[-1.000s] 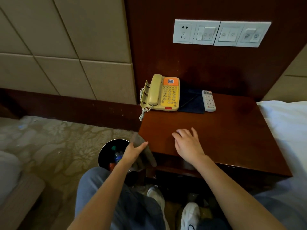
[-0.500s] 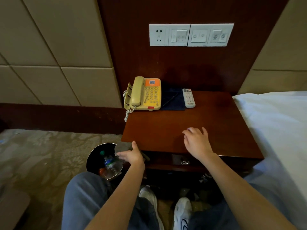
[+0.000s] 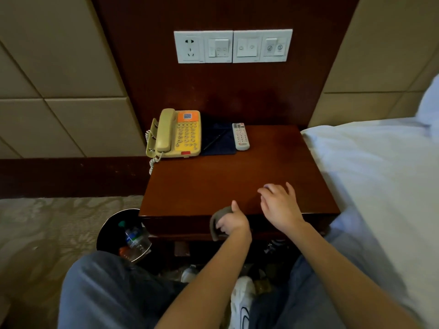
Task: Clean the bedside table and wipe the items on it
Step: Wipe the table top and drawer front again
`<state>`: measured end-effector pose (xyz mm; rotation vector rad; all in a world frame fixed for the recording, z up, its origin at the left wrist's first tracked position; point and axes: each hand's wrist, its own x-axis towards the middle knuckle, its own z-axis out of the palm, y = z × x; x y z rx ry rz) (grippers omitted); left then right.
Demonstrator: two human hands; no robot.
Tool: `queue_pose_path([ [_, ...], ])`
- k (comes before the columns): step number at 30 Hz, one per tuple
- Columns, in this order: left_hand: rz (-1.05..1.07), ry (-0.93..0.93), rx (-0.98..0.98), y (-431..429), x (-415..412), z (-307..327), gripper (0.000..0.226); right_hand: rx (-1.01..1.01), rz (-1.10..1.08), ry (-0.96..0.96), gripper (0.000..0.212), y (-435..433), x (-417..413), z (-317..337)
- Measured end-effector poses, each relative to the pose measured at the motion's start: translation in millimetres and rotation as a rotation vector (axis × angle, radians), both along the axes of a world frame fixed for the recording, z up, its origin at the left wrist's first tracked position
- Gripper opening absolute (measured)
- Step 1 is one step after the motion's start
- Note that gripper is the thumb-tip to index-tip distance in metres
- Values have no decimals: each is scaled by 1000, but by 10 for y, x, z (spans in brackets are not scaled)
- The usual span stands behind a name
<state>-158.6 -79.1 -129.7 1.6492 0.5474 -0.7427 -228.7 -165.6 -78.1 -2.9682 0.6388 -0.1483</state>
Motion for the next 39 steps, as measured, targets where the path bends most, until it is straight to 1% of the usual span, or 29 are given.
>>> queue_pose_path([
  [2, 27, 4, -20, 45, 22, 38, 88, 8, -39, 4, 36, -49, -96, -9],
  [4, 123, 11, -30, 121, 45, 47, 101, 24, -51, -1, 36, -61, -165, -6],
  [7, 218, -27, -16, 336, 216, 42, 105, 23, -30, 10, 36, -43, -244, 5],
  [11, 324, -132, 83, 870, 648, 6, 110, 24, -46, 3, 36, -22, -318, 2],
  [13, 314, -191, 170, 1128, 842, 15, 112, 27, -55, 6, 36, -24, -327, 3],
  [15, 266, -297, 321, 1319, 947, -16, 112, 23, -55, 12, 36, -17, -307, 18],
  [17, 140, -450, 515, 1439, 977, -61, 107, 22, -44, -7, 36, 4, -264, 38],
  [20, -203, -680, 811, 1522, 1001, -73, 91, 10, -17, 5, 36, 42, -188, 48],
  [22, -435, -741, 975, 1511, 1024, -10, 85, 8, -5, 17, 36, 63, -131, 44],
  [25, -642, -794, 1106, 1385, 967, 66, 83, 14, 7, 27, 36, 98, -47, 37],
  [31, -914, -1021, 1050, 817, 545, 90, 78, 5, 29, 28, 37, 47, -22, 36],
  [34, -1119, -1130, 986, 384, 269, 82, 75, -26, 1, 42, 36, -105, -123, 58],
  [36, -1251, -1178, 936, 69, 107, 91, 75, -43, -32, 47, 36, -231, -227, 62],
  [39, -1426, -1199, 850, -333, -97, 140, 78, -74, -95, 56, 34, -409, -390, 58],
])
